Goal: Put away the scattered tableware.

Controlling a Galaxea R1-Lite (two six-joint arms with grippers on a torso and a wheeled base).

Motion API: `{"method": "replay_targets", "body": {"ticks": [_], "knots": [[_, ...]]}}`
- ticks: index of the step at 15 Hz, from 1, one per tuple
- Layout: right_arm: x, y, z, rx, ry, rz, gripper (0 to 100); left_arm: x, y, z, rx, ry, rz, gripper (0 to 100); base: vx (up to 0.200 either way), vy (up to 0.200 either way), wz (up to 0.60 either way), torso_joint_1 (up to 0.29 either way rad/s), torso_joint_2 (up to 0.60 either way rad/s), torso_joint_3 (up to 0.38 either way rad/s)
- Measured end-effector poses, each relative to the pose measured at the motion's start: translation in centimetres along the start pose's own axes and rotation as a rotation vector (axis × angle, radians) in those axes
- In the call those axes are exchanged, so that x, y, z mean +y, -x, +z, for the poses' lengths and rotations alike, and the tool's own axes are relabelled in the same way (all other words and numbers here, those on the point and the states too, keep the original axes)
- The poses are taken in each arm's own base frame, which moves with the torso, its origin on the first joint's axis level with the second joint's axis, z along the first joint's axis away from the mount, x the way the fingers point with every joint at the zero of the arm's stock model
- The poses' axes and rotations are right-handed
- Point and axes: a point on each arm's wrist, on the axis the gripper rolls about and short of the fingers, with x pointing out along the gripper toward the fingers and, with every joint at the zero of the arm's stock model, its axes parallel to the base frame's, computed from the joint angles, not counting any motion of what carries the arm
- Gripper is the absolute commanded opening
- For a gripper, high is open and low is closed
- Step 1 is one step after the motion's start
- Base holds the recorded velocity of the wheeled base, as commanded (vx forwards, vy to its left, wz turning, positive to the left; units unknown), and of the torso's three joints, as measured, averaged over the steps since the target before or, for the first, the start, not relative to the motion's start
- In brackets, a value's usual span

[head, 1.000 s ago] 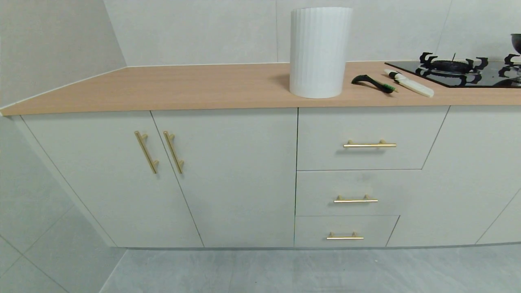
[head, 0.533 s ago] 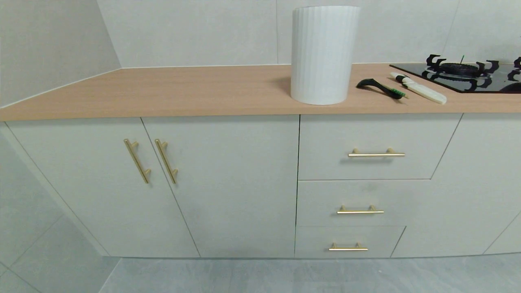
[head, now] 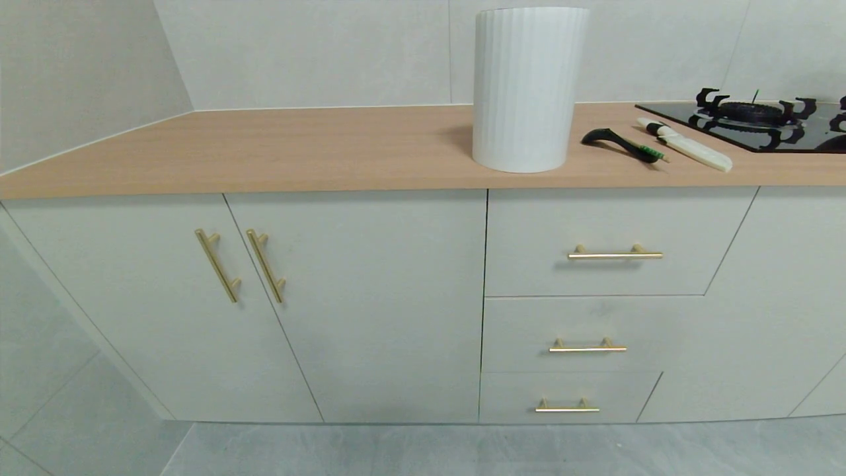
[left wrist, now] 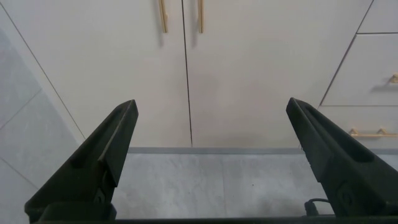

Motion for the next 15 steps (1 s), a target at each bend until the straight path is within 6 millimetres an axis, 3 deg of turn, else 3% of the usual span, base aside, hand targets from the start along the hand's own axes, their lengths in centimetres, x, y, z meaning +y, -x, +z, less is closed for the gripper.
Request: {"method": "replay_targets", "body": {"ticks": [6,8,10,15], "knots": [[0.0,0.1,0.2,-0.011,-0.007,-0.002,100,0.0,0.0,0.0,0.0,0.0,0.0,100,0.0,0.0,0.0,0.0,0.0,0.0],[0.0,0.7,2.5,-0.077,-0.051,0.014,100,0.0,0.0,0.0,0.0,0.0,0.0,100,0.0,0.0,0.0,0.0,0.0,0.0],[0.0,0.8,3.8,-0.035,-0.063,0.066,100,0.0,0.0,0.0,0.0,0.0,0.0,100,0.0,0.0,0.0,0.0,0.0,0.0],[0.0,-2.1,6.0,0.188,-0.038,0.215,100,0.0,0.0,0.0,0.0,0.0,0.0,100,0.0,0.0,0.0,0.0,0.0,0.0]]}}
